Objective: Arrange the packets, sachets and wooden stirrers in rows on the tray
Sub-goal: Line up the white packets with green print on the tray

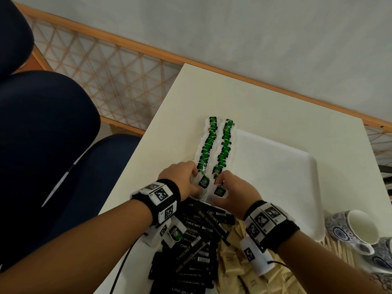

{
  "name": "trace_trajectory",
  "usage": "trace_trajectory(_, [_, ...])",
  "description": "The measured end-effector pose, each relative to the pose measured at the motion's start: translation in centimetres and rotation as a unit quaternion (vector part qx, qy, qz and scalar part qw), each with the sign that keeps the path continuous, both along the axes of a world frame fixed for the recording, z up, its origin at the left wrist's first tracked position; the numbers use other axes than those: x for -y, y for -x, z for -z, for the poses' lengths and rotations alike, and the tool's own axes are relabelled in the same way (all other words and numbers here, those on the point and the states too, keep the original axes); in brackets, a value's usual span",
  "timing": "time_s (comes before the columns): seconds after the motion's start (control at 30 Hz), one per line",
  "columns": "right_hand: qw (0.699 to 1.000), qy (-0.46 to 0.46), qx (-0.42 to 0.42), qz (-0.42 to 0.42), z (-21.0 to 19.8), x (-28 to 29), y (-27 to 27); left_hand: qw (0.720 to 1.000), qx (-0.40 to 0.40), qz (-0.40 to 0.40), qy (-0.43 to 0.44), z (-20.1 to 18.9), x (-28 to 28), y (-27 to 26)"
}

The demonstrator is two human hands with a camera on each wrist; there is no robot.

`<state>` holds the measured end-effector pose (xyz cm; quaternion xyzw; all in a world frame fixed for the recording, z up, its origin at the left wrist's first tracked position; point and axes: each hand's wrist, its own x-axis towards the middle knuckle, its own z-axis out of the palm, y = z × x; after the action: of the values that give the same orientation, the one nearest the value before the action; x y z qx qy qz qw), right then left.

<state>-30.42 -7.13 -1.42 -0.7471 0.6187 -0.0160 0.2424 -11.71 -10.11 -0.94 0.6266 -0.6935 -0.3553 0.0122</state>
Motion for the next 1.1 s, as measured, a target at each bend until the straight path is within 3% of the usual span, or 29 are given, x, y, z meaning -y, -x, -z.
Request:
trace_trajectory(0.17, [1.0,0.018,0.009,-0.005,0.5,0.1,0.0,1.0,0.002,0.018,0.017,0.7,0.1,-0.1])
trace_trajectory(0.53, [1.0,0.0,-0.009,0.021,-0.7,0.9,-0.2,0.996,-0.06,-0.063,-0.003,0.6,-0.1,-1.4])
trace_trajectory(0.63, [0.999,0.039,0.014,0.015,-1.6,0.7,-0.2,0.992,-0.09,-0.088,0.012,0.2,-0.4,-2.6])
trace_trajectory(0.73, [0.994,0.073,0.05,-0.068,-2.3,0.0,-1.1,0.993,-0.093,-0.068,0.027,0.1,-1.2,-4.9])
trace_trajectory(0.9, [0.963,-0.016,0.055,-0.262,-2.6,-2.0,-4.2,0.998,-0.024,-0.052,0.005,0.6,-3.2,-8.8])
trace_trajectory(1.1, [0.929,-0.086,-0.018,-0.358,-1.4,-3.9,-6.6,0.995,0.065,-0.044,-0.054,1.2,-5.9,-9.2])
